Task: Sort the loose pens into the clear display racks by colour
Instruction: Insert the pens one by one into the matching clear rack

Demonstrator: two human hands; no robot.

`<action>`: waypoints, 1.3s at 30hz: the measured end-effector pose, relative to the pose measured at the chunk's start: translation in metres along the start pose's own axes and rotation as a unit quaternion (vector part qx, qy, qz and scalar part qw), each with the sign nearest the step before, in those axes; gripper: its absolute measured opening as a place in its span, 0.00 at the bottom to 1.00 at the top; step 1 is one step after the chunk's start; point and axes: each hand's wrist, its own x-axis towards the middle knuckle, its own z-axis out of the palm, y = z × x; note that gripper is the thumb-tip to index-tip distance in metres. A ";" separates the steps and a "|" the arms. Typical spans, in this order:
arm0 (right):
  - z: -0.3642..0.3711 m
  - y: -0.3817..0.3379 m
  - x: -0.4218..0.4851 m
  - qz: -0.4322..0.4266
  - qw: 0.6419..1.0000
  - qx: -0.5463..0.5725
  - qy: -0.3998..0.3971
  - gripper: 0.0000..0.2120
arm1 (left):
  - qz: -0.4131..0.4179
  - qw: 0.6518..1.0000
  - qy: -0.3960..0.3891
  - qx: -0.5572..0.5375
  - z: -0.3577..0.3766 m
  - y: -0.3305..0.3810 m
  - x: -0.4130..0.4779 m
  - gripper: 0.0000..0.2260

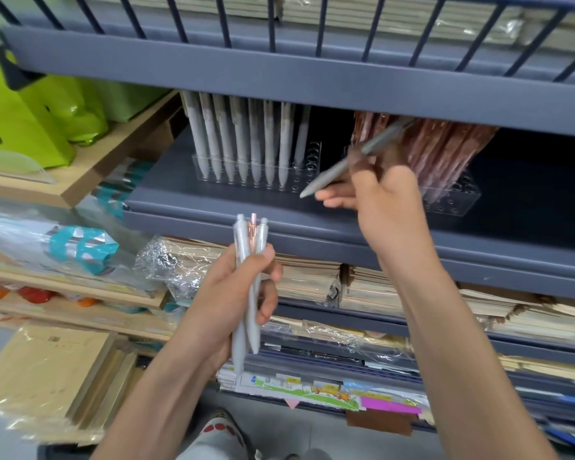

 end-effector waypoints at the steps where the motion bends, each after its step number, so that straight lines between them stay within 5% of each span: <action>1: 0.003 -0.001 0.004 -0.018 1.000 -0.006 0.024 0.03 | 0.003 1.000 0.003 0.017 -0.002 0.000 0.000 0.11; 9: 0.031 0.000 0.020 -0.130 0.978 -0.151 0.068 0.08 | -0.021 0.999 0.035 0.018 -0.015 0.002 0.002 0.08; 11: 0.037 0.002 0.023 -0.118 0.972 -0.196 0.056 0.03 | -0.024 0.999 0.041 0.016 -0.017 0.002 0.002 0.07; 17: 0.047 0.003 0.037 -0.097 0.945 -0.307 0.059 0.10 | -0.029 0.998 0.059 0.009 -0.023 0.001 0.002 0.08; 27: 0.051 0.010 0.041 -0.054 0.931 -0.353 0.076 0.07 | 0.004 1.000 0.012 0.007 -0.035 0.003 0.000 0.12; 32: 0.053 0.010 0.040 -0.048 0.925 -0.368 0.082 0.09 | 0.023 0.999 0.011 -0.026 -0.037 0.004 0.000 0.03; 39: 0.050 0.002 0.042 -0.045 0.909 -0.412 0.039 0.11 | 0.030 0.999 -0.007 -0.027 -0.038 0.004 -0.005 0.09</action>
